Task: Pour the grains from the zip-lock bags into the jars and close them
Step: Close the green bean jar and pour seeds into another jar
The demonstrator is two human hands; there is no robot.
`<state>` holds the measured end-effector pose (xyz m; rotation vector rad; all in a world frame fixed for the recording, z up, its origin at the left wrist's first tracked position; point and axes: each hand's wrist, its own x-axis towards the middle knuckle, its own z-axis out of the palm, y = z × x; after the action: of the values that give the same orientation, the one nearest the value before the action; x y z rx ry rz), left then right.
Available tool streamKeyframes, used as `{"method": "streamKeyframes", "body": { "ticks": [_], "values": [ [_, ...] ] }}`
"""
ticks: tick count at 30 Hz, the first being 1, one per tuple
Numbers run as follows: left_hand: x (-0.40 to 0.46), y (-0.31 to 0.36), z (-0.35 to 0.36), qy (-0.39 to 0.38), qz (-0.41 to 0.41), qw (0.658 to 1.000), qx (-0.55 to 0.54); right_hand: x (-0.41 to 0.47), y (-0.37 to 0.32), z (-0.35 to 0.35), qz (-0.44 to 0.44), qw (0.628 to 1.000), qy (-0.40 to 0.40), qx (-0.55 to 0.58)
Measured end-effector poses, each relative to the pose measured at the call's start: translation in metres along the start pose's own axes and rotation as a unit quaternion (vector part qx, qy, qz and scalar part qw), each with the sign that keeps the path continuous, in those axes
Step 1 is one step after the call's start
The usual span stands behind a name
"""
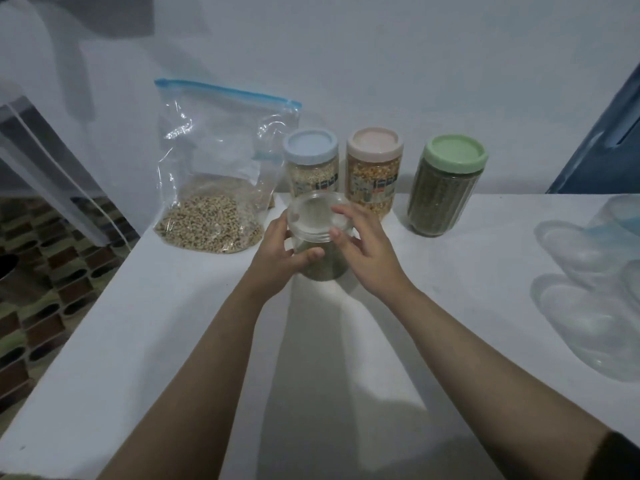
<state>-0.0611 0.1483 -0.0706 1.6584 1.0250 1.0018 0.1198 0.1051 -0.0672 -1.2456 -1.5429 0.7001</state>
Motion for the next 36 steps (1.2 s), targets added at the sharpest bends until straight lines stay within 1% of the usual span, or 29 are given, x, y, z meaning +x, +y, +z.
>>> {"method": "streamKeyframes", "body": {
  "ticks": [5, 8, 9, 11, 13, 16, 18, 19, 21, 24, 28, 30, 32, 34, 36],
  "values": [
    [0.01, -0.009, -0.012, -0.01, -0.007, 1.0, 0.0, 0.006, 0.002, 0.015, 0.005, 0.999, 0.035, -0.002],
    [0.006, -0.01, -0.013, -0.004, -0.01, 0.998, 0.058, 0.004, -0.003, 0.018, 0.005, 0.999, 0.039, -0.008],
    [0.001, -0.009, -0.011, 0.011, -0.001, 0.995, 0.094, 0.003, -0.006, 0.016, 0.005, 0.999, 0.037, -0.016],
    [-0.016, -0.004, 0.001, 0.065, 0.022, 0.987, 0.147, -0.004, -0.011, 0.009, 0.004, 0.998, 0.051, -0.047],
    [-0.037, 0.005, 0.02, 0.126, 0.069, 0.975, 0.167, -0.018, -0.018, -0.004, -0.005, 0.992, 0.098, -0.077],
    [-0.055, 0.013, 0.05, 0.177, 0.173, 0.948, 0.201, -0.052, -0.033, -0.032, -0.02, 0.977, 0.184, -0.104],
    [-0.06, 0.021, 0.066, 0.209, 0.206, 0.931, 0.218, -0.077, -0.042, -0.052, -0.025, 0.968, 0.219, -0.123],
    [-0.064, 0.028, 0.076, 0.218, 0.214, 0.928, 0.214, -0.089, -0.046, -0.063, -0.028, 0.964, 0.228, -0.135],
    [-0.076, 0.046, 0.103, 0.205, 0.217, 0.935, 0.19, -0.111, -0.051, -0.087, -0.04, 0.956, 0.236, -0.167],
    [-0.095, 0.077, 0.16, 0.157, 0.202, 0.956, 0.146, -0.143, -0.059, -0.129, -0.062, 0.942, 0.24, -0.226],
    [-0.109, 0.105, 0.232, 0.113, 0.217, 0.963, 0.111, -0.175, -0.071, -0.188, -0.083, 0.919, 0.255, -0.29],
    [-0.109, 0.113, 0.263, 0.094, 0.207, 0.97, 0.087, -0.187, -0.07, -0.213, -0.083, 0.91, 0.264, -0.308],
    [-0.108, 0.118, 0.291, 0.075, 0.181, 0.978, 0.065, -0.195, -0.061, -0.237, -0.069, 0.899, 0.278, -0.332],
    [-0.105, 0.12, 0.316, 0.053, 0.15, 0.986, 0.04, -0.201, -0.047, -0.258, -0.035, 0.891, 0.293, -0.344],
    [-0.103, 0.12, 0.341, 0.029, 0.109, 0.993, 0.02, -0.204, -0.029, -0.276, 0.014, 0.896, 0.293, -0.333]
  ]
}}
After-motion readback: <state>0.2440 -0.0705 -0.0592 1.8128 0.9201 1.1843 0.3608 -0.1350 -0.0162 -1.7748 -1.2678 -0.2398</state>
